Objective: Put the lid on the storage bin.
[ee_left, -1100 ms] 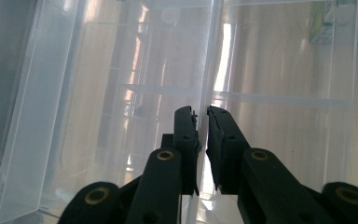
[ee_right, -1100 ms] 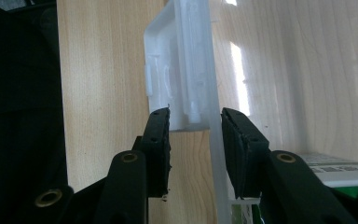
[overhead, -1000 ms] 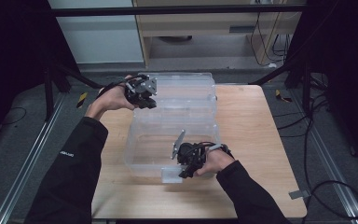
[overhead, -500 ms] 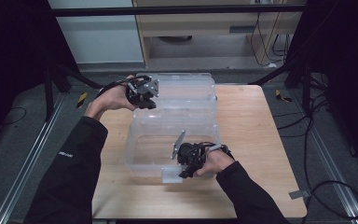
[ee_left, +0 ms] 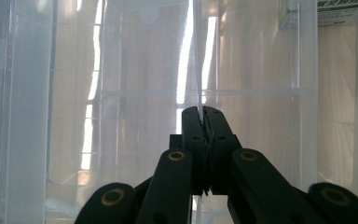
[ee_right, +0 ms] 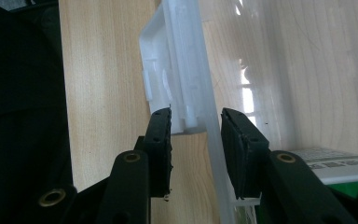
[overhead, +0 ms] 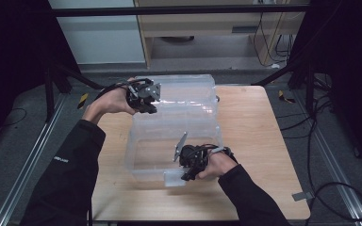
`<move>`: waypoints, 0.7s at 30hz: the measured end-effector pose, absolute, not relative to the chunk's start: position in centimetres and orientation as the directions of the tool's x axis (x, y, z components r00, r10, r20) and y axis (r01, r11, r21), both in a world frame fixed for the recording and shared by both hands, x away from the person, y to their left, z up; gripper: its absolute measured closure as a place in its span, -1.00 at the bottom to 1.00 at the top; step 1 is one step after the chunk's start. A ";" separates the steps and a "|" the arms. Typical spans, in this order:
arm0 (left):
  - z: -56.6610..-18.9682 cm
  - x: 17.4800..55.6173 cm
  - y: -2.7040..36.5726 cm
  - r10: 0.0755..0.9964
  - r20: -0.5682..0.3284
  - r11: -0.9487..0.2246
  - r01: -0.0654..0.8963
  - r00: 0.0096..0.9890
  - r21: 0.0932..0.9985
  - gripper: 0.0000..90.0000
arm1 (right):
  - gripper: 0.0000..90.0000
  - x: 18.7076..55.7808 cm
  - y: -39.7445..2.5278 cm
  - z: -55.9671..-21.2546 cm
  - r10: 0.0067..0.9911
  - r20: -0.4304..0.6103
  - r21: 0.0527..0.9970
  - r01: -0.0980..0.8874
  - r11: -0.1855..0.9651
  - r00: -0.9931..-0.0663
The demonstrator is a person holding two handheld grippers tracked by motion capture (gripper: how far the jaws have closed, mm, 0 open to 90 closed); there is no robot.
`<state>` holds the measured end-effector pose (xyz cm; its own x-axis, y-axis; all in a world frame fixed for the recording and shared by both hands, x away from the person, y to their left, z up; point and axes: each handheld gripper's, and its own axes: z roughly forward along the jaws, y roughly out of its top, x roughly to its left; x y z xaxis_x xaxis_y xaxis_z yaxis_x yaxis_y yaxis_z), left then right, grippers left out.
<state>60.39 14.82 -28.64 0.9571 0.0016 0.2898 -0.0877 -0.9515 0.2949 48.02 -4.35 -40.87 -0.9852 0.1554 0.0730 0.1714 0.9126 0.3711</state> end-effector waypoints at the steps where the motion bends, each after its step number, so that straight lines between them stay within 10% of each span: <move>1: -28.6 60.3 14.8 0.004 0.286 -0.951 -0.085 0.958 0.299 0.97 | 0.43 48.0 -4.4 -40.8 0.164 0.075 0.367 0.180 0.913 -0.984; 21: -28.2 59.1 14.3 -0.009 0.286 -0.958 -0.090 0.958 0.273 0.98 | 0.45 48.2 -4.3 -40.9 0.168 0.088 0.387 0.189 0.903 -0.982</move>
